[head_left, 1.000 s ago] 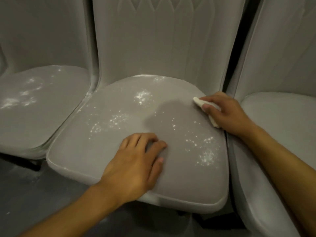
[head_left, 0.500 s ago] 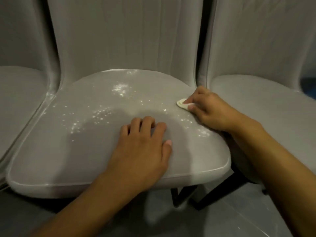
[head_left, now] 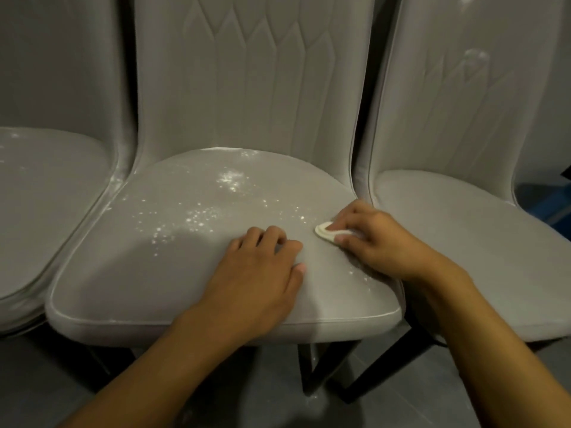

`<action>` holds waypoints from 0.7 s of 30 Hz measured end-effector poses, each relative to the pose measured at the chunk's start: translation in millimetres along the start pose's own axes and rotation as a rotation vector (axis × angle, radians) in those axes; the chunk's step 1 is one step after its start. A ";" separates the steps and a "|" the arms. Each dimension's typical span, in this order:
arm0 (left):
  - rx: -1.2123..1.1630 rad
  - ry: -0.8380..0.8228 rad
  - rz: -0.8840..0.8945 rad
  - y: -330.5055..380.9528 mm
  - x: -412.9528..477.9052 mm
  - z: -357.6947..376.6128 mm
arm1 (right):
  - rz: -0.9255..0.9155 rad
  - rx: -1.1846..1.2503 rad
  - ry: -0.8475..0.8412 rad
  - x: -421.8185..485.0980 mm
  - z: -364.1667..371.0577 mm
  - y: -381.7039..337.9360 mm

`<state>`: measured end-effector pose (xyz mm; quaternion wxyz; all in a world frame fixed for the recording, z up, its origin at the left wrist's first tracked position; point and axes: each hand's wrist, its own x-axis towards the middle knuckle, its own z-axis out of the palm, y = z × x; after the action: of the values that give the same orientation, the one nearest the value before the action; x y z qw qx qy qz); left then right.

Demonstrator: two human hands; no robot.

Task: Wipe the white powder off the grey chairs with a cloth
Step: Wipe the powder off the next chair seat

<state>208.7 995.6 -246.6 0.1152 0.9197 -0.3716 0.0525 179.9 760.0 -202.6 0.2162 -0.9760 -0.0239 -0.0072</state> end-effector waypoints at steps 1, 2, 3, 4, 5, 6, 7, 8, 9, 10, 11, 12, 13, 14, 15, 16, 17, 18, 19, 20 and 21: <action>0.004 -0.004 0.000 0.1 0.3 -0.4 | -0.009 0.047 -0.058 -3.7 -3.5 -2.0; 0.008 -0.004 -0.002 0.5 0.0 -0.6 | -0.006 0.092 -0.076 -5.7 -6.8 -1.4; 0.006 -0.006 -0.005 1.0 -0.4 -0.2 | 0.010 0.121 -0.035 -6.8 -8.9 2.8; 0.000 -0.005 -0.005 1.4 -1.2 0.1 | 0.033 0.116 0.051 -7.9 -9.4 8.6; -0.004 -0.006 -0.006 1.2 -1.6 0.1 | 0.056 0.067 0.144 -8.9 -7.5 13.6; -0.003 -0.007 -0.007 1.5 -2.0 0.5 | 0.071 -0.007 0.205 -11.1 -4.2 17.0; 0.002 -0.011 -0.011 2.1 -2.5 0.6 | 0.068 -0.068 0.224 -14.0 0.3 17.8; 0.006 -0.013 -0.015 1.8 -2.3 0.8 | 0.051 -0.101 0.208 -16.3 4.4 16.6; 0.010 -0.015 -0.019 1.9 -1.9 1.0 | 0.029 -0.103 0.163 -18.6 6.9 12.6; 0.016 -0.015 -0.022 2.8 -1.5 0.6 | 0.001 -0.077 0.102 -21.8 7.8 5.3; 0.024 -0.014 -0.025 3.4 -1.2 0.2 | -0.033 -0.032 0.037 -24.4 7.6 -3.3; 0.029 -0.010 -0.026 3.7 -0.8 0.1 | -0.062 0.015 -0.017 -26.0 7.2 -10.6; 0.031 -0.004 -0.026 3.9 -0.6 0.0 | -0.073 0.045 -0.036 -26.4 7.2 -15.0; 0.027 0.002 -0.026 4.0 -0.8 -0.4 | -0.064 0.051 -0.008 -25.5 8.2 -16.5; 0.019 0.009 -0.027 3.6 -1.1 -0.5 | -0.033 0.032 0.059 -23.4 9.6 -16.2; 0.008 0.014 -0.026 3.2 -2.1 -0.5 | 0.008 -0.010 0.147 -21.8 11.2 -14.5; -0.002 0.019 -0.022 3.4 -3.3 -1.0 | 0.046 -0.060 0.227 -20.4 13.3 -12.5; -0.010 0.024 -0.017 3.3 -5.4 -1.9 | 0.070 -0.098 0.279 -19.9 15.7 -11.5; -0.022 0.029 -0.011 3.0 -7.6 -3.3 | 0.071 -0.117 0.288 -19.8 18.3 -11.8; -0.037 0.035 -0.003 2.5 -9.1 -4.5 | 0.051 -0.116 0.255 -20.6 20.1 -12.5; -0.045 0.039 0.004 1.3 -11.2 -6.0 | 0.017 -0.088 0.191 -21.7 20.9 -13.9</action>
<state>199.7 1003.7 -242.6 0.1430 0.9149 -0.3724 0.0624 157.6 780.4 -216.2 0.1743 -0.9796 0.0055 -0.0997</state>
